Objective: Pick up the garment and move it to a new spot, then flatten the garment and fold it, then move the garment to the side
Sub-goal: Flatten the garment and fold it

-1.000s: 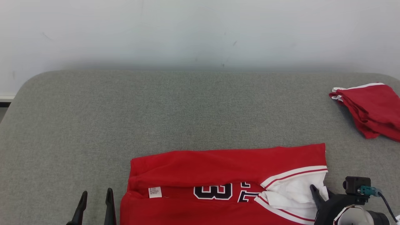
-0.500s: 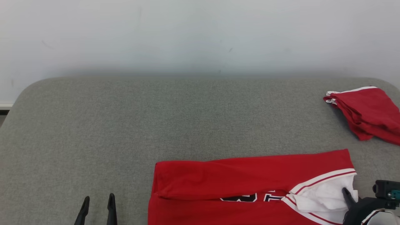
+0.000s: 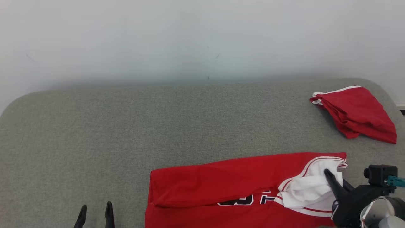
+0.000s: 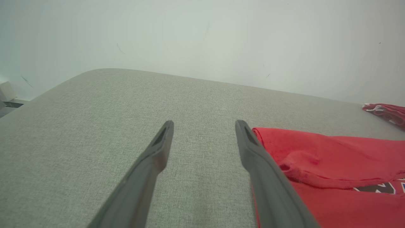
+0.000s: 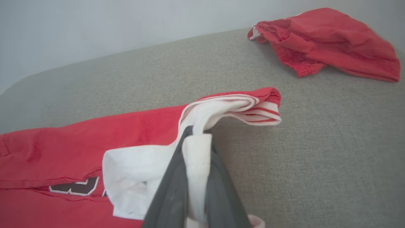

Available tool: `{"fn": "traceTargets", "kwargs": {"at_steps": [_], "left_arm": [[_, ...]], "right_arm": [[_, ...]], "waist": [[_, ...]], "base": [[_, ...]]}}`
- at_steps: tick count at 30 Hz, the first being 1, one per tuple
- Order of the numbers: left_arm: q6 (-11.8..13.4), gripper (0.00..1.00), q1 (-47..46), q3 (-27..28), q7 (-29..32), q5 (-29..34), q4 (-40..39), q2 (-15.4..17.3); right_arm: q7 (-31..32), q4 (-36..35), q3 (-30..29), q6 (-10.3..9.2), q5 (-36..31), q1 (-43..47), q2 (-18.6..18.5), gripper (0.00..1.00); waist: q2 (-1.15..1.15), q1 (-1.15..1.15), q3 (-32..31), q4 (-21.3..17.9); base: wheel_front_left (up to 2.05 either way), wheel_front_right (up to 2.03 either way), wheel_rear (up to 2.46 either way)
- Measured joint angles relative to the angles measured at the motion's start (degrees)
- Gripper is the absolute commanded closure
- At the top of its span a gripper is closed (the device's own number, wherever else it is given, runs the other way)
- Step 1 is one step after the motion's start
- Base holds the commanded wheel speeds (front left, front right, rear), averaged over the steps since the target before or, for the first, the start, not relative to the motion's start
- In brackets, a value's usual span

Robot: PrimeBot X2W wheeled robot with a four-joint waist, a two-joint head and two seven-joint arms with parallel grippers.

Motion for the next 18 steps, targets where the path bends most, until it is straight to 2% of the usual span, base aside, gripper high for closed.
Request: {"fn": "traceTargets", "kwargs": {"at_steps": [5, 9, 13, 18], "left_arm": [[0.00, 0.00, 0.09, 0.29, 0.01, 0.02, -0.03, 0.00], [0.01, 0.00, 0.08, -0.05, 0.00, -0.13, 0.16, 0.01], [0.02, 0.00, -0.12, -0.90, 0.00, -0.29, 0.63, 0.00], [0.02, 0.00, -0.29, -1.69, 0.00, -0.47, 1.00, 0.00]], "right_arm": [[5.93, -13.48, 0.96, -0.01, 3.25, 3.05, 2.60, 1.00], [9.76, -21.12, 3.37, -0.01, 4.55, 3.54, 6.16, 1.00], [12.35, -23.41, 6.50, -0.01, 4.78, 2.66, 9.82, 1.00], [13.16, -20.70, 9.94, -0.01, 3.22, 0.15, 13.36, 1.00]], "waist": [[0.00, 0.00, -0.10, -0.58], [0.00, 0.00, -0.03, -0.46], [0.00, 0.00, -0.04, 0.36], [0.00, 0.00, -0.05, 2.13]], "base": [[0.00, 0.00, 0.00], [0.00, 0.00, 0.00], [0.00, 0.00, 0.00], [0.00, 0.00, 0.00]]}}
